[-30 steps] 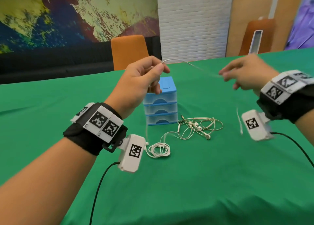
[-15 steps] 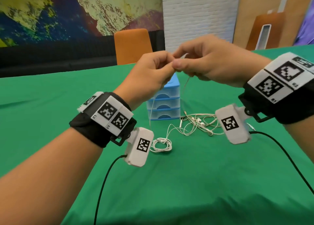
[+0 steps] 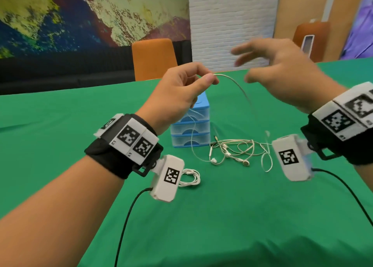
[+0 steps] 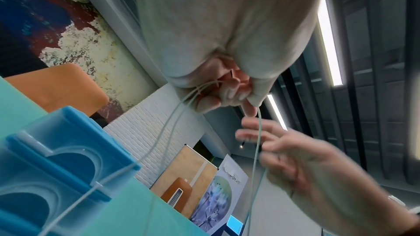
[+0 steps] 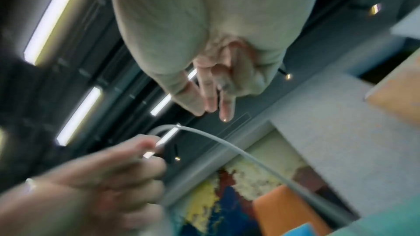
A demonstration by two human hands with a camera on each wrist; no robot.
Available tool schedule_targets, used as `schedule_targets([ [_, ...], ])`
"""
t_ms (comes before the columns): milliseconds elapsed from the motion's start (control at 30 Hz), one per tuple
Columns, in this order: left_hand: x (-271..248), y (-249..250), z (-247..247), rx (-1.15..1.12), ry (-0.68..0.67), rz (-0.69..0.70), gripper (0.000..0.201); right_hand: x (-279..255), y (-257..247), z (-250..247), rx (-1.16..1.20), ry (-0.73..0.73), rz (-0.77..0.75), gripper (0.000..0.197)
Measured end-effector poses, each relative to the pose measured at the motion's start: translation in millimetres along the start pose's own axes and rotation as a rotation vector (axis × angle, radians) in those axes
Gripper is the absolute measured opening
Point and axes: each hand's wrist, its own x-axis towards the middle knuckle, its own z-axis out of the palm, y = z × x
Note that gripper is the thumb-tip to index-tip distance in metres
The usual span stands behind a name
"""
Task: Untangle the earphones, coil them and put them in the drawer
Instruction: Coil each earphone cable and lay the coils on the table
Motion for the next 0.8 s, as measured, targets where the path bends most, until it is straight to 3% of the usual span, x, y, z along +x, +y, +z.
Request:
schedule_targets([
  [67, 3.2, 2.3, 6.5, -0.014, -0.01, 0.01, 0.015, -3.0, -20.8, 10.8, 0.249, -0.256, -0.008, 0.04],
  [133, 3.5, 3.3, 6.3, -0.067, 0.002, 0.009, 0.013, -0.2, -24.5, 15.5, 0.201, -0.325, -0.083, 0.021],
  [233, -1.8, -1.7, -4.7, -0.122, 0.046, -0.031, 0.017, 7.9, -13.9, 11.7, 0.113, -0.144, -0.143, 0.018],
  [467, -16.3, -9.7, -17.4, -0.203, 0.017, -0.147, 0.024, 18.7, 28.3, -8.7, 0.149, 0.366, -0.005, 0.017],
  [600, -23.6, -11.6, -20.3, -0.277, -0.039, -0.2, 0.025, 19.0, 44.5, -13.5, 0.03, 0.401, 0.083, 0.017],
  [700, -33.0, -11.0, -22.4, -0.339, -0.083, -0.27, 0.031, 18.5, 59.2, -14.5, -0.069, 0.378, 0.23, 0.02],
  [800, -39.4, -9.6, -24.2, -0.371, -0.082, -0.303, 0.035, 14.3, 64.7, -1.4, -0.227, 0.144, 0.337, 0.011],
])
